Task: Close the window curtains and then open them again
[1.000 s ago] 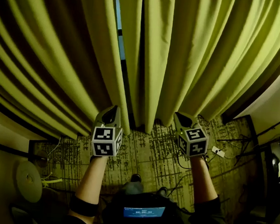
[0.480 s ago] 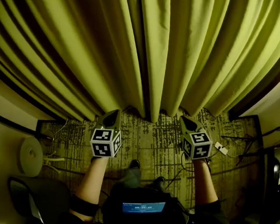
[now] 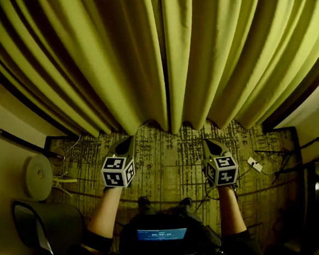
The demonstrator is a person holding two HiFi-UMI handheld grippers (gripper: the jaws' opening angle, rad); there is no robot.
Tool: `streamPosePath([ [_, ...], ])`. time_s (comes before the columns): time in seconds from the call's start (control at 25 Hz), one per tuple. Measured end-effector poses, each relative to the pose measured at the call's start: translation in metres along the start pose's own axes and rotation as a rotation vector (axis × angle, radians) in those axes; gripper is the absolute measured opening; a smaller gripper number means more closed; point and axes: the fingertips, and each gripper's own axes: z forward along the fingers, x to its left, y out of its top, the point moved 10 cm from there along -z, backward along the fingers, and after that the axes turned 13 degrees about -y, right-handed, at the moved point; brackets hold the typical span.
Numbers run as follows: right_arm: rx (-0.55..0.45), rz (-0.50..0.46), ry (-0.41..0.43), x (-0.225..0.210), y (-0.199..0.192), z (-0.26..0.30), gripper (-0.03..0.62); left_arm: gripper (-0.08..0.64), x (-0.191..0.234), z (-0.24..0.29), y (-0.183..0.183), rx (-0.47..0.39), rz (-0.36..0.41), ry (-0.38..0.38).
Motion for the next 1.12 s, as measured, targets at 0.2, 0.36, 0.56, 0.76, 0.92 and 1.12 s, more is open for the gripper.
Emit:
streamPosePath([
  [0.2,0.014,0.014,-0.023,0.027,-0.011,-0.009,0.015,0.0,0.016,-0.015,-0.014,-0.001,-0.019,-0.028],
  [0.36,0.028,0.018,-0.034,0.043,-0.018,-0.017,0.015,0.0,0.026,-0.028,-0.025,0.0,-0.051,-0.043],
  [0.56,0.031,0.022,-0.052,0.044,-0.02,-0.024,0.015,0.0,0.028,-0.036,-0.032,0.001,-0.061,-0.05],
  [0.76,0.034,0.027,-0.059,0.044,-0.021,-0.023,0.015,0.0,0.027,-0.037,-0.034,0.0,-0.045,-0.049],
  [0.92,0.033,0.022,-0.053,0.044,-0.019,-0.022,0.015,0.0,0.023,-0.037,-0.03,-0.022,-0.051,-0.044],
  [1.12,0.031,0.022,-0.046,0.045,-0.019,-0.017,0.015,0.0,0.025,-0.036,-0.028,-0.027,-0.055,-0.043],
])
